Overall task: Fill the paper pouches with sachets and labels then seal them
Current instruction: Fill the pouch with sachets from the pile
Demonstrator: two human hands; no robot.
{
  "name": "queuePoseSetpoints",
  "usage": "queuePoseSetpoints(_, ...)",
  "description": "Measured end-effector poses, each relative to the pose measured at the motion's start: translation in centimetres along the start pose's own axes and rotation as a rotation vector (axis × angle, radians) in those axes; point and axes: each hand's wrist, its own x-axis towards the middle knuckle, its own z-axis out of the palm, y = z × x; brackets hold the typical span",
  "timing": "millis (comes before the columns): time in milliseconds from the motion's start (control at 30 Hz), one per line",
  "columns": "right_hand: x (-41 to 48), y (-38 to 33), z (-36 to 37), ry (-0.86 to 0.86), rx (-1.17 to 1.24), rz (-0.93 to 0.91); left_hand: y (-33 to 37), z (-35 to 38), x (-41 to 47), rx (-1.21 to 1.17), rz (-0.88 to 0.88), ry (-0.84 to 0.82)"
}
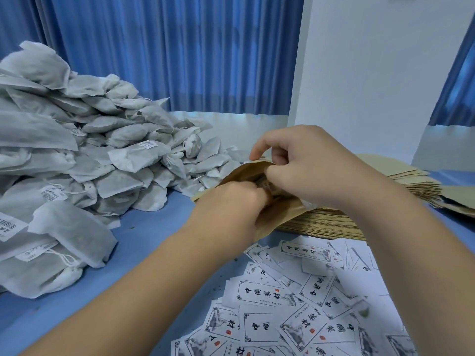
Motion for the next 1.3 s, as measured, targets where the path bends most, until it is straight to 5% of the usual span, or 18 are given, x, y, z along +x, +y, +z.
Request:
queuePoseSetpoints(200, -0.2, 0.0, -0.1, 0.016, -0.008, 0.02, 0.5, -0.4, -0.3, 0.2, -0.274, -0.188)
queuePoseSetpoints(1000, -0.2, -0.6, 0.1, -0.015, 0.006, 0.0, 0.4, 0.8, -0.2, 0.245, -0.238, -0.111)
queuePoseSetpoints(1300, -0.3, -1.3, -0.1, 0.105, -0.127, -0.06, 0.3, -0.1, -0.2, 0.203, -0.243, 0.063)
